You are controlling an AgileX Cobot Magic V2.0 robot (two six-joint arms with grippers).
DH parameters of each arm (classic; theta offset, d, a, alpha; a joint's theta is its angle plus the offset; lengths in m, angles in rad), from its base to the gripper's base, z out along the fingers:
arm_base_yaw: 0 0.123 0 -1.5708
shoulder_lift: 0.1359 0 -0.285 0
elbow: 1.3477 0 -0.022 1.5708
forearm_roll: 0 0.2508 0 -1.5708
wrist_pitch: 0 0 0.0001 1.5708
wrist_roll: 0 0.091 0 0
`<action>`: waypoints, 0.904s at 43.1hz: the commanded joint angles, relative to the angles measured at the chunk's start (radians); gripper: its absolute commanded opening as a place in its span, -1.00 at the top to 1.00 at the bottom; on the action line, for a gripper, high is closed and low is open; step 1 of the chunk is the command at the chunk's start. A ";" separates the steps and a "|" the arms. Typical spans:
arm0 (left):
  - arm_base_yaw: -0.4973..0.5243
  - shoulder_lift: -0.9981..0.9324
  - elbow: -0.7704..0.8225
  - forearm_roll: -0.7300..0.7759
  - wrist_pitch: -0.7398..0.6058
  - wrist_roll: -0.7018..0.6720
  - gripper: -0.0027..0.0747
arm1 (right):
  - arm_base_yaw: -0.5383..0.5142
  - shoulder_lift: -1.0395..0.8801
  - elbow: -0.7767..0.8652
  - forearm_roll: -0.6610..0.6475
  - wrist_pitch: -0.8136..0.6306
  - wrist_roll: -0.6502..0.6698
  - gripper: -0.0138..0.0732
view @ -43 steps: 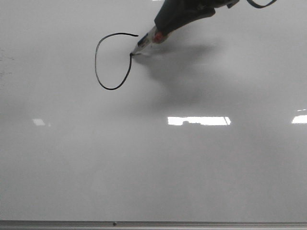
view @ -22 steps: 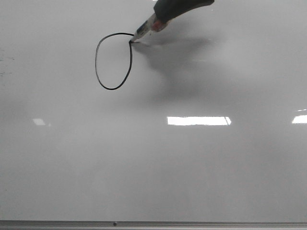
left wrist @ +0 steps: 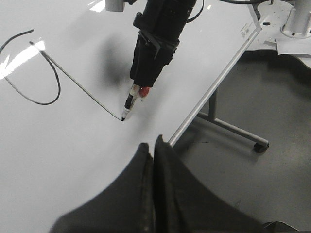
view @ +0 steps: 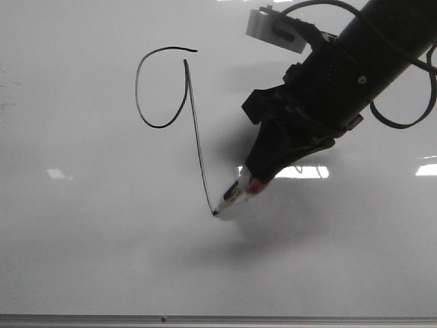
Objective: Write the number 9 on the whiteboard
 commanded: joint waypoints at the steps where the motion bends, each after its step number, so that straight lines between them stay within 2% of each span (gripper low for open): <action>1: 0.001 0.000 -0.027 -0.019 -0.075 -0.012 0.98 | 0.033 -0.113 -0.044 0.009 0.022 -0.064 0.82; 11: 0.001 0.000 -0.027 -0.019 -0.080 -0.012 0.97 | 0.140 -0.227 -0.185 0.007 0.340 -0.251 0.82; 14: 0.001 0.008 -0.029 -0.019 -0.067 -0.011 0.87 | 0.168 -0.227 -0.230 0.003 0.421 -0.314 0.82; 17: -0.005 0.030 -0.031 -0.019 -0.067 -0.006 0.60 | 0.203 -0.226 -0.254 -0.001 0.455 -0.367 0.82; 19: -0.013 0.056 -0.031 -0.019 -0.067 0.000 0.32 | 0.230 -0.226 -0.263 -0.001 0.457 -0.395 0.82; 23: -0.037 0.116 -0.033 -0.021 -0.051 0.020 -0.37 | 0.282 -0.226 -0.272 -0.001 0.443 -0.433 0.82; 25: -0.053 0.149 -0.033 -0.021 -0.049 0.028 -0.57 | 0.302 -0.225 -0.275 -0.001 0.437 -0.433 0.82; 27: -0.072 0.178 -0.033 -0.021 -0.051 0.028 -0.66 | 0.321 -0.225 -0.277 -0.001 0.436 -0.433 0.82; 34: -0.127 0.246 -0.033 -0.021 -0.083 0.034 -0.53 | 0.376 -0.225 -0.278 -0.001 0.440 -0.436 0.82; 39: -0.145 0.265 -0.033 -0.021 -0.085 0.034 -0.30 | 0.409 -0.225 -0.279 -0.001 0.439 -0.443 0.82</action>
